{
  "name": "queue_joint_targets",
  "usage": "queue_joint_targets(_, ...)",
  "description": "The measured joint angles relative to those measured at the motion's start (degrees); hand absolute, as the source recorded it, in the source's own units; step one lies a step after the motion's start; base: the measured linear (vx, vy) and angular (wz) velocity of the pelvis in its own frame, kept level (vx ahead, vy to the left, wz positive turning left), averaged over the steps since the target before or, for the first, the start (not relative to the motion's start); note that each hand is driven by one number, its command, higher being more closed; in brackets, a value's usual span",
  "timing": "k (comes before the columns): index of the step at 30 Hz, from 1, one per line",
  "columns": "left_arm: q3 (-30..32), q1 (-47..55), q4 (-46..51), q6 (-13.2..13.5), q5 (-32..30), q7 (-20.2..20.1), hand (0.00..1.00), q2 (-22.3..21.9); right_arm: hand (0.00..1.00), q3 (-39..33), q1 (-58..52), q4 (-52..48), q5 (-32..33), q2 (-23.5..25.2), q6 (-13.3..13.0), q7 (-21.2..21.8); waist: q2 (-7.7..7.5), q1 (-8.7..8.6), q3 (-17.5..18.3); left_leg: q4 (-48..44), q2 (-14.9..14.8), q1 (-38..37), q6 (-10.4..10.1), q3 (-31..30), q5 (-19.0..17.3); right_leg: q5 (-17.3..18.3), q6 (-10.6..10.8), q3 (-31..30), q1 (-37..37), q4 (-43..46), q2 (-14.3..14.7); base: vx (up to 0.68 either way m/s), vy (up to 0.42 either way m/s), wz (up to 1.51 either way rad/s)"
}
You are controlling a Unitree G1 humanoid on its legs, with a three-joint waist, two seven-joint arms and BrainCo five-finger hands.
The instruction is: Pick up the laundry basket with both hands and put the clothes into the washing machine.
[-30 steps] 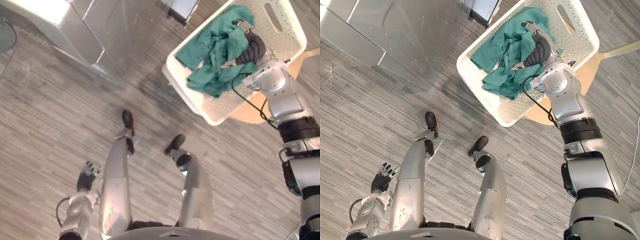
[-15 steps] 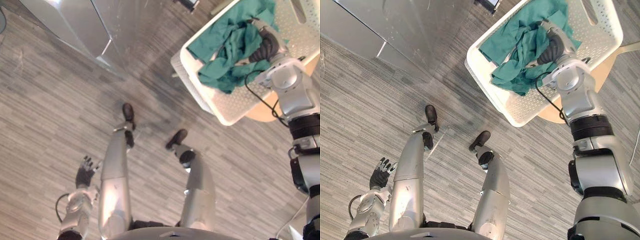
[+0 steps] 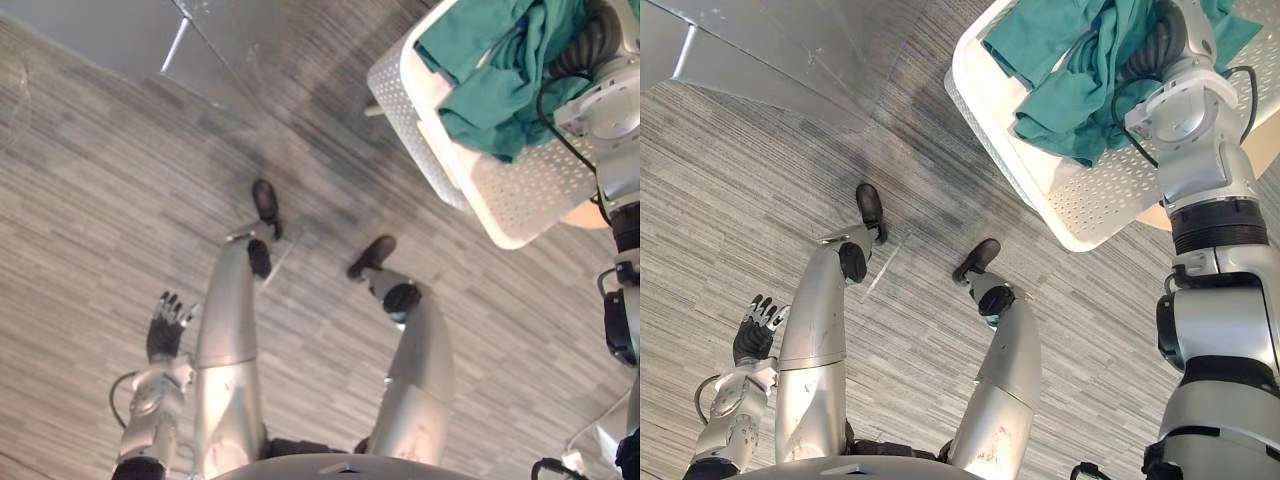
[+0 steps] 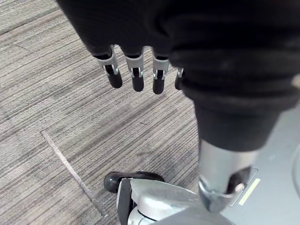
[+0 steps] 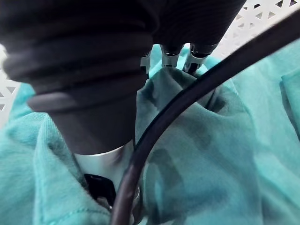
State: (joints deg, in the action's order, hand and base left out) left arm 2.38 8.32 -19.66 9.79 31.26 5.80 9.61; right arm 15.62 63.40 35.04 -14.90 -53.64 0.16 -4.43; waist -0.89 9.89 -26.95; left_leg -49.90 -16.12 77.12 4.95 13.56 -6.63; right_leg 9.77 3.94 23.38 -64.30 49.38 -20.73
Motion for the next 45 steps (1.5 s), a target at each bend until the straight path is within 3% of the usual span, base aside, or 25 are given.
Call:
queue_joint_targets(6, 0.0, 0.1, -0.1, 0.1, 0.2, 0.0, 0.0, 0.1, 0.0, -0.1, 2.8, 4.7, 3.7, 1.9, -1.8, -0.7, 0.05, 0.11, 0.0, 0.2, -0.5, 0.0, -0.2, 0.9, -0.2, 0.0, -0.2, -0.4, -1.0, 0.1, -0.1, -0.05, 0.008, -0.08)
queue_joint_targets(7, 0.0, 0.1, -0.2, 0.1, 0.3, 0.0, 0.0, 0.1, 1.0, -0.1, 2.6, 5.1, 3.8, 2.0, -1.8, -0.8, 0.1, 0.09, 0.0, 0.3, -0.6, 0.0, -0.2, 0.9, -0.2, 0.0, -0.2, -0.4, -1.0, 0.1, -0.1, -0.06, -0.013, 0.04)
queue_joint_targets(13, 0.2, -0.7, -1.9, 0.2, 1.2, 0.1, 0.0, -0.6, 1.0, -2.5, 2.7, 8.7, 4.0, 2.3, -2.5, -2.3, 0.43, 0.23, 0.2, 1.0, -0.5, -0.9, -0.9, 1.3, 0.3, 0.0, -0.2, -0.3, -0.5, 0.3, -0.3, -0.06, -0.014, 0.06)
queue_joint_targets(23, 0.4, -0.8, -2.3, 0.3, 1.2, 0.3, 0.0, -1.4, 1.0, -5.3, -1.1, 10.2, 10.6, 2.0, -2.1, -2.4, 0.54, 0.26, 0.4, 1.7, 0.0, -3.5, -0.7, 1.4, 0.6, 0.3, -0.6, 0.9, 2.5, 0.4, -1.2, -0.05, -0.021, 0.07)
queue_joint_targets(30, 2.0, -1.1, -4.7, 0.3, 1.2, 1.6, 0.0, -3.2, 1.0, -11.0, -3.1, 9.7, 11.5, 3.9, 0.4, -5.3, 0.58, -0.09, 0.4, 2.1, 0.3, -6.3, -0.2, 1.6, 0.8, 0.3, -0.5, 1.2, 5.4, 0.4, -1.8, -0.05, -0.038, 0.06)
queue_joint_targets(32, 2.2, -1.5, -5.9, 0.3, 1.2, 1.7, 0.0, -3.4, 1.0, -14.2, -3.6, 9.8, 15.0, 4.6, 0.3, -7.0, 0.66, -0.23, 0.5, 2.2, 0.3, -7.2, -0.2, 1.7, 0.8, 0.3, -0.6, 1.2, 6.2, 0.2, -1.8, -0.06, -0.046, 0.01)
queue_joint_targets(35, 2.2, -2.3, -7.8, 0.2, 1.2, 2.4, 0.0, -3.4, 1.0, -20.6, -3.9, 11.4, 26.1, 6.3, -0.1, -9.5, 0.71, -0.51, 0.5, 2.9, 0.5, -9.2, -0.3, 2.2, 0.8, 0.4, -0.7, 1.1, 7.8, -0.3, -1.9, -0.07, -0.052, 0.03)
queue_joint_targets(38, 2.2, -3.4, -10.1, -0.4, 1.2, 3.4, 0.0, -3.5, 1.0, -25.8, -3.9, 13.5, 44.7, 8.2, -2.3, -12.1, 1.03, -0.83, 1.2, 4.1, 0.8, -11.3, -0.3, 2.8, 0.9, 0.4, -0.5, 1.1, 9.6, -1.1, -2.2, -0.07, -0.06, 0.07)
queue_joint_targets(41, 2.2, -3.6, -10.9, -1.1, 1.2, 4.2, 0.0, -3.6, 1.0, -27.8, -3.9, 13.6, 58.1, 9.9, -4.1, -13.4, 1.3, -0.95, 1.5, 5.3, 0.9, -12.9, -0.9, 3.7, 1.2, 0.1, -0.5, 1.2, 10.6, -1.8, -2.4, -0.06, -0.083, 0.05)
queue_joint_targets(45, 2.2, -3.6, -11.4, -1.3, 1.2, 5.3, 0.0, -3.9, 1.0, -30.5, -3.4, 13.0, 68.1, 13.4, -6.6, -14.0, 1.53, -1.13, 2.2, 6.4, 1.1, -13.6, -1.0, 3.8, 2.1, 0.0, -0.6, 1.4, 11.1, -2.1, -2.4, -0.05, -0.086, 0.03)
